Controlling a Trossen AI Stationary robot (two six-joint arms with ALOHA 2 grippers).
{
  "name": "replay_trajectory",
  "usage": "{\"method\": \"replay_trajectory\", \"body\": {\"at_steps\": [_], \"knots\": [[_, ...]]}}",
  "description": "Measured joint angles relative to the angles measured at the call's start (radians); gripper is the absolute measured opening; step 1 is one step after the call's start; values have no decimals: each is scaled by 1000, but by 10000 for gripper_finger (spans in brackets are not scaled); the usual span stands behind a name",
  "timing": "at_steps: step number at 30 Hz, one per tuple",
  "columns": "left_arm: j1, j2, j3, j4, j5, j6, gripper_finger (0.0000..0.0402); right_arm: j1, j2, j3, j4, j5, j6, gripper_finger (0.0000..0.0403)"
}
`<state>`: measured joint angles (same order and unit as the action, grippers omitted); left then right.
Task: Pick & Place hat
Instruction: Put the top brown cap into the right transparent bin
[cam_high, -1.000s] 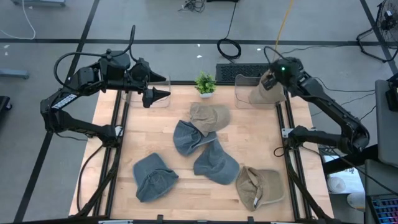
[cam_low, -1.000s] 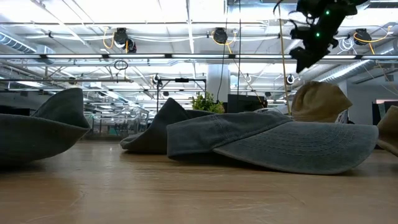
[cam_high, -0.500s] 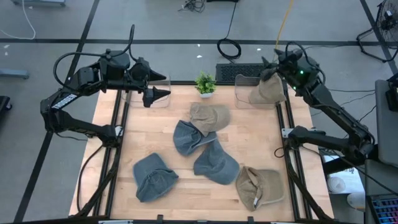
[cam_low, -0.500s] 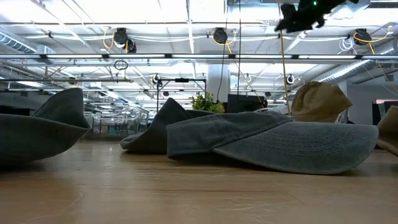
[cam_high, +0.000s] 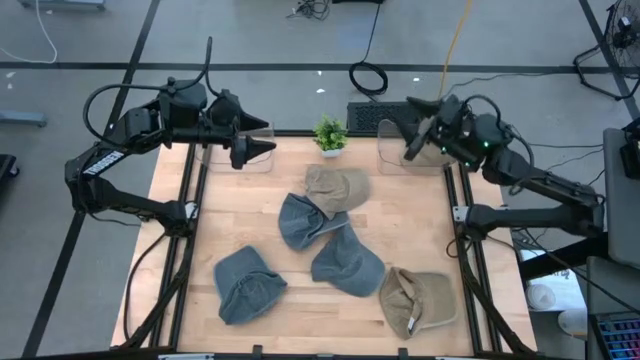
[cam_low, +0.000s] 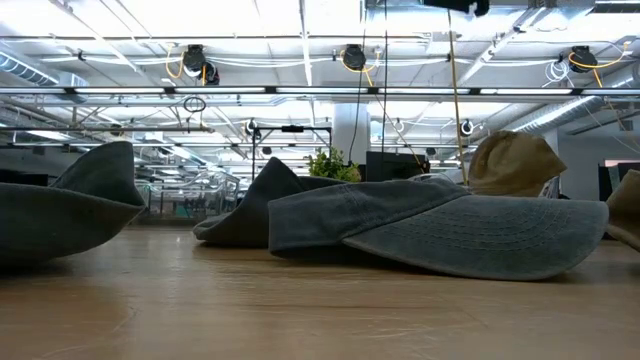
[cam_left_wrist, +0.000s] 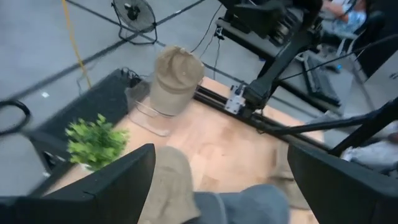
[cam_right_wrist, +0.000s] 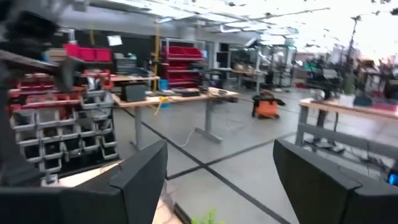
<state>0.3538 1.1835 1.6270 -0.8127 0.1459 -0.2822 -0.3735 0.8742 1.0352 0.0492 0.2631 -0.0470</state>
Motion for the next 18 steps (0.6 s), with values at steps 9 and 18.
{"method": "replay_trajectory", "body": {"at_steps": [9, 18], "knots": [[0, 0, 0, 3, 89, -248, 374, 261, 42, 130, 5, 178, -141, 279], [0, 0, 0, 3, 115, -348, 374, 443, 218, 328, -71, 303, -205, 279]]}}
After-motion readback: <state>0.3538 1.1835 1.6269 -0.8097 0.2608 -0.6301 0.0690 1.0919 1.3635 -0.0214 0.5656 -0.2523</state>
